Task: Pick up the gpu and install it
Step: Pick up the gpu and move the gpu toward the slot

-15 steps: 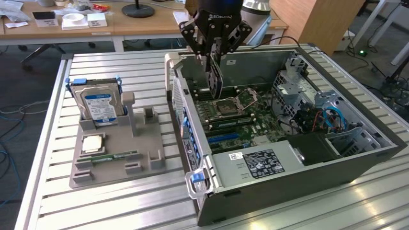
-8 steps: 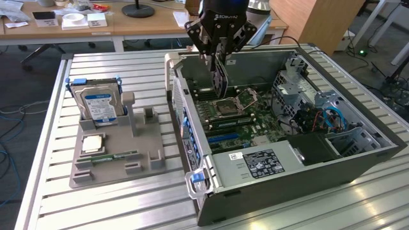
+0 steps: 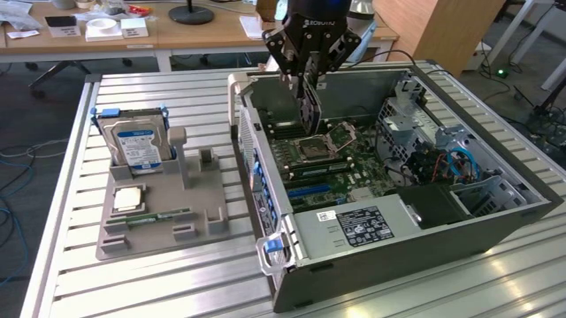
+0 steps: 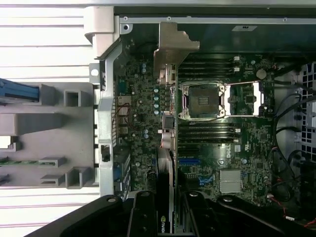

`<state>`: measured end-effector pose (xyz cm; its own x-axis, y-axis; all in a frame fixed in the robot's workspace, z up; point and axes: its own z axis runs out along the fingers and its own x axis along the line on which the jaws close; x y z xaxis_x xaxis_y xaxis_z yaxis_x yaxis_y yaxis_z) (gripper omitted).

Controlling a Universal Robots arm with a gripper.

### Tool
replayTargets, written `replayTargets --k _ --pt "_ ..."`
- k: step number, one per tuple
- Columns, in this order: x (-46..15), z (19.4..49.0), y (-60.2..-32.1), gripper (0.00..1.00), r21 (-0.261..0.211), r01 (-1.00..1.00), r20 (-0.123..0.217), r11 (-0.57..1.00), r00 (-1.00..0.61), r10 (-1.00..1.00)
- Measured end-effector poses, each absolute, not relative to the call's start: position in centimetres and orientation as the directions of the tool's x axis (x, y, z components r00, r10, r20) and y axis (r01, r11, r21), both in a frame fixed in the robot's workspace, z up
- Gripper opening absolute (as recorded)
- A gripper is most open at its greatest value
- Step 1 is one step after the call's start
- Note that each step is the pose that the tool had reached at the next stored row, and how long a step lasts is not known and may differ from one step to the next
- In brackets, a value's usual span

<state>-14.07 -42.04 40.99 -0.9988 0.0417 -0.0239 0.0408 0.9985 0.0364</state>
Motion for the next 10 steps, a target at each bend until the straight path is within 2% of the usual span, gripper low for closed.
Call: replayTargets --k 10 --pt "-12.3 41.0 -42.0 0.26 0.036 0.041 -0.024 0.999 -0.999 0.042"
